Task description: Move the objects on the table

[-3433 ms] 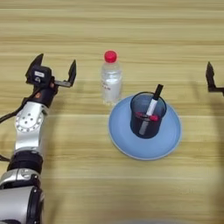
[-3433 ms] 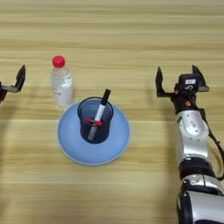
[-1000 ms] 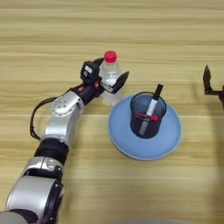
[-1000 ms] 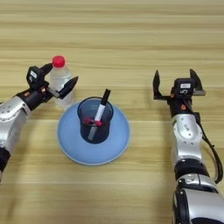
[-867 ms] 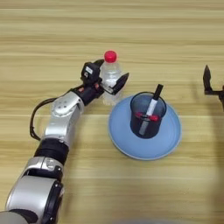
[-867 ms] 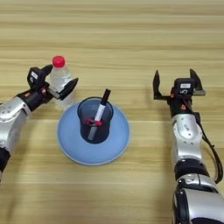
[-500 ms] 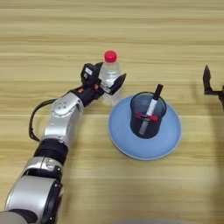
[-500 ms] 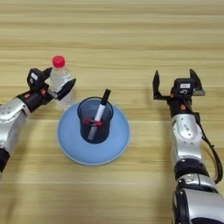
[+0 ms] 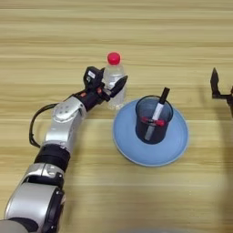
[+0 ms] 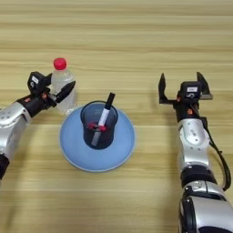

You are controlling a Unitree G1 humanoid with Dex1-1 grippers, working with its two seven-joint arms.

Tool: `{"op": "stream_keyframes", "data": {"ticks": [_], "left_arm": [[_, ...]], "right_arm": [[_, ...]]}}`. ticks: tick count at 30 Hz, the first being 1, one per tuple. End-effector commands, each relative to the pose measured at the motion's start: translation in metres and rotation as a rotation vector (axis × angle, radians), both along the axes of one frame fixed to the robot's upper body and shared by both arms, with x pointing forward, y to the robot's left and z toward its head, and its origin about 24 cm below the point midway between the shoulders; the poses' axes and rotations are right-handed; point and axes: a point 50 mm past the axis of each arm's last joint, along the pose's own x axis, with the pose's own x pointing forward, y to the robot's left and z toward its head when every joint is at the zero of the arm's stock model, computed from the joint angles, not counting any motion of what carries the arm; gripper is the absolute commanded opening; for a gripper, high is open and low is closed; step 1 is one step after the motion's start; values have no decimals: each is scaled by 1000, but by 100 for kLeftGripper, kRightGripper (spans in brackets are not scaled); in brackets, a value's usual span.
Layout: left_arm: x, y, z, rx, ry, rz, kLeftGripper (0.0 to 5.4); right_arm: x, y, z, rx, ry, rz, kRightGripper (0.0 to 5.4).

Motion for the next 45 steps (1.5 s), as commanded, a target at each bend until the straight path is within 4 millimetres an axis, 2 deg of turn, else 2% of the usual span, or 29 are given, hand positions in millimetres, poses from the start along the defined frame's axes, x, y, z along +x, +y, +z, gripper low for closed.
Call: {"op": "stream_keyframes", "data": {"ticks": [1, 11, 26, 35, 36, 38, 45], "left_arm": [[0, 9, 6, 22, -24, 8, 320], [-5, 32, 25, 23, -105, 69, 314], [-2, 49, 6, 45, -24, 153, 314], [-3, 48, 2, 48, -25, 147, 314], [-3, 48, 2, 47, -26, 144, 352], [-3, 47, 3, 43, -29, 139, 357], [-4, 46, 4, 37, -37, 131, 446]], "right_arm": [[5, 3, 8, -1, -31, 7, 540], [5, 4, 8, 1, -31, 7, 540], [6, 2, 9, -4, -33, 6, 540], [6, 2, 9, -6, -32, 6, 540], [6, 2, 9, -6, -31, 6, 540], [6, 2, 9, -7, -30, 6, 540], [5, 3, 8, -7, -28, 6, 540]]}}
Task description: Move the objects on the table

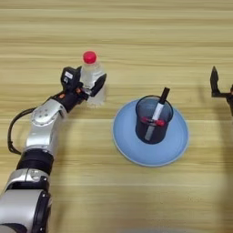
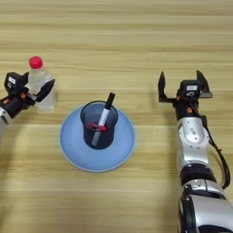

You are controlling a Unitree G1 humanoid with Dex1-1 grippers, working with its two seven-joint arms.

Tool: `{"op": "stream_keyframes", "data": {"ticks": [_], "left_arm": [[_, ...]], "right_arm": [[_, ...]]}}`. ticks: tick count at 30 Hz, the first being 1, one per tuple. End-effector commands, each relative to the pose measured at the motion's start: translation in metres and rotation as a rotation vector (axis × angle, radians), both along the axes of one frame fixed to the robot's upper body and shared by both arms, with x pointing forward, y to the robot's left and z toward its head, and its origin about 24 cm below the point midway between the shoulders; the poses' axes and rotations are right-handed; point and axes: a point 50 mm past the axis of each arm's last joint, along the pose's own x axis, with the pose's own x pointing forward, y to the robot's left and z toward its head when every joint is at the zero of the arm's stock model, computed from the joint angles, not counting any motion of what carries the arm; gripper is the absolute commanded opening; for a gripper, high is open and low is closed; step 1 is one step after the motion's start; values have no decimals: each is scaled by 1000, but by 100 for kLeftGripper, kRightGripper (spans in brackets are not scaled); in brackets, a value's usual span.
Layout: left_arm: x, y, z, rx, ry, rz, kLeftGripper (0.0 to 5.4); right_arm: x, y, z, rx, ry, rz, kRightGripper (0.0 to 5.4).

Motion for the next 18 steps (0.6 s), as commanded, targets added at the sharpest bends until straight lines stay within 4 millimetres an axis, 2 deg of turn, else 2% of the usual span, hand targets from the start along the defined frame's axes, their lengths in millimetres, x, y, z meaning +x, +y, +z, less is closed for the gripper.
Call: {"op": "stream_keyframes", "data": {"ticks": [1, 9, 18], "left_arm": [[0, 1, 4, 14, -23, -8, 454], [-1, 0, 10, 12, -54, -12, 537], [-3, -1, 16, 3, -95, -11, 537]], "right_arm": [[3, 2, 5, -7, -19, 3, 540], [4, 2, 5, -8, -20, 4, 540], [4, 2, 5, -10, -21, 4, 540]]}}
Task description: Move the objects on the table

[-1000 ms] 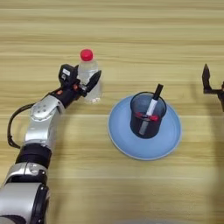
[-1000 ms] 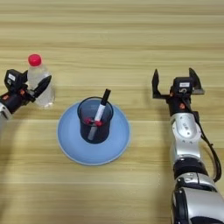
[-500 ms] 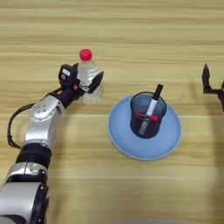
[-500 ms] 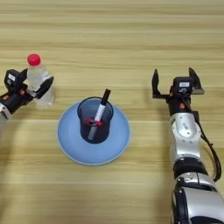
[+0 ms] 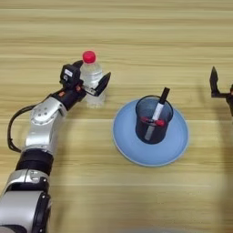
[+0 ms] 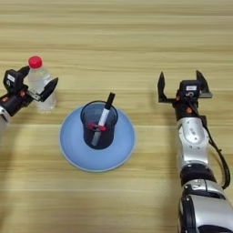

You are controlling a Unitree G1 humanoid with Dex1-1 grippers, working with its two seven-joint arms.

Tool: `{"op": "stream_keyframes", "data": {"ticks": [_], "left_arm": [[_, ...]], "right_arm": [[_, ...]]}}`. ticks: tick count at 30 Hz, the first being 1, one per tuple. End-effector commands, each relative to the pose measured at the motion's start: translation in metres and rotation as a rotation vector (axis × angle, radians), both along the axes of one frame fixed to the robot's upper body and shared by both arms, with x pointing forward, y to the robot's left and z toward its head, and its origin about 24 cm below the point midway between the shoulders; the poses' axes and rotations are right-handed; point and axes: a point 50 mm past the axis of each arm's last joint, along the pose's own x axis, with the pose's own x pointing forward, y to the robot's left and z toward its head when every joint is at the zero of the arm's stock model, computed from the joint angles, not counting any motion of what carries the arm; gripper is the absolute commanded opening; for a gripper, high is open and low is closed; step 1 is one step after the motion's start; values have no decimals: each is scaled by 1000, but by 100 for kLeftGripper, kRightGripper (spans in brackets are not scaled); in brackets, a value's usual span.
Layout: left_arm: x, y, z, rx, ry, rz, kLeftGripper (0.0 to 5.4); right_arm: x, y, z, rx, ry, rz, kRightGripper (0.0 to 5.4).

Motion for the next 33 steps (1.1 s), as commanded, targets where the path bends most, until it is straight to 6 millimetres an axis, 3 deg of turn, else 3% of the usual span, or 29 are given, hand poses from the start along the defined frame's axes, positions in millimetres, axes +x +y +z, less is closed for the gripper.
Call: {"op": "stream_keyframes", "data": {"ticks": [1, 20, 27, 33], "left_arm": [[-2, 1, 8, -2, -52, 1, 537], [-23, -9, 59, -83, -464, -3, 537], [-17, 5, 70, -156, -510, 147, 537], [-9, 21, 56, -207, -469, 382, 537]], "right_arm": [[4, 2, 5, -2, -23, 2, 540], [4, 2, 5, 1, -21, -1, 540], [4, 2, 5, 1, -24, -1, 540], [4, 2, 6, 1, -28, -3, 540]]}}
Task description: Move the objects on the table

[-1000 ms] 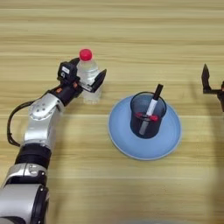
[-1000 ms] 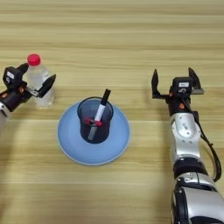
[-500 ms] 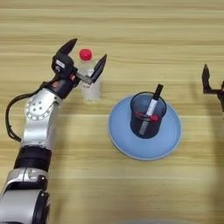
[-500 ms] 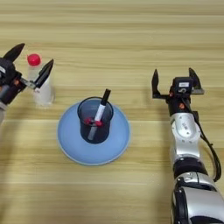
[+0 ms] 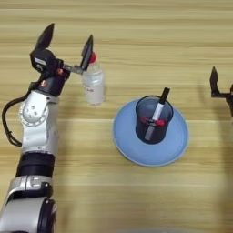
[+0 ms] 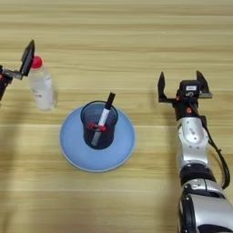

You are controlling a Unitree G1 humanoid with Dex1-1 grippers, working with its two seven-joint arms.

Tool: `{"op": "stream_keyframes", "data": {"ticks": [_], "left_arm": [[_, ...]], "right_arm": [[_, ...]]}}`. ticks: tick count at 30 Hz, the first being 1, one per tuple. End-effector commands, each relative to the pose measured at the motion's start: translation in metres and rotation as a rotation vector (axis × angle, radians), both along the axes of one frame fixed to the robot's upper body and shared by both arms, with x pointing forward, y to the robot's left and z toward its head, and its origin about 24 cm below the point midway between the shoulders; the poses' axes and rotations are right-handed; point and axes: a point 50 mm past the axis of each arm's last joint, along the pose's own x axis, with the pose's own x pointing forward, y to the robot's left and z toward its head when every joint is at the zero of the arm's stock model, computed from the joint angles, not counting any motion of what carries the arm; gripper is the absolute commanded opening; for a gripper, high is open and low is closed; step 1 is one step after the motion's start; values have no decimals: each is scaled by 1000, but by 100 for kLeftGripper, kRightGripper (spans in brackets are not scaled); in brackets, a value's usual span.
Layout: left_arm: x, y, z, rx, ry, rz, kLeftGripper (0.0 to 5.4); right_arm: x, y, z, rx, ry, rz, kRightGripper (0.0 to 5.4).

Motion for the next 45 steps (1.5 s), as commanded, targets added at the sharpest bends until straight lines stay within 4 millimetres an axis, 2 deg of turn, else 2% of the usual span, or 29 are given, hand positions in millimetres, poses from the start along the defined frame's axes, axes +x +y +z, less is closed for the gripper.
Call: {"op": "stream_keyframes", "data": {"ticks": [1, 8, 13, 25, 32, 35, 40, 45], "left_arm": [[4, 6, -9, -74, 24, 119, 537], [1, 11, -36, -125, 100, 269, 537], [-2, 21, -45, -162, 115, 351, 537], [-2, 28, -65, -118, 225, 377, 537], [-1, 26, -75, -82, 285, 349, 537], [-1, 26, -77, -81, 297, 348, 537], [-2, 27, -80, -83, 314, 348, 537], [-2, 27, -80, -86, 319, 347, 537]], "right_arm": [[4, 2, 6, -2, -26, 5, 540], [4, 2, 6, -2, -29, 6, 540], [4, 2, 7, -5, -32, 5, 540], [4, 2, 10, -19, -47, 7, 540], [3, 0, 26, -49, -126, 37, 540], [1, 4, 38, -70, -189, 111, 540], [-11, 27, 61, -66, -282, 420, 540], [-31, 39, 72, -34, -295, 683, 540]]}}
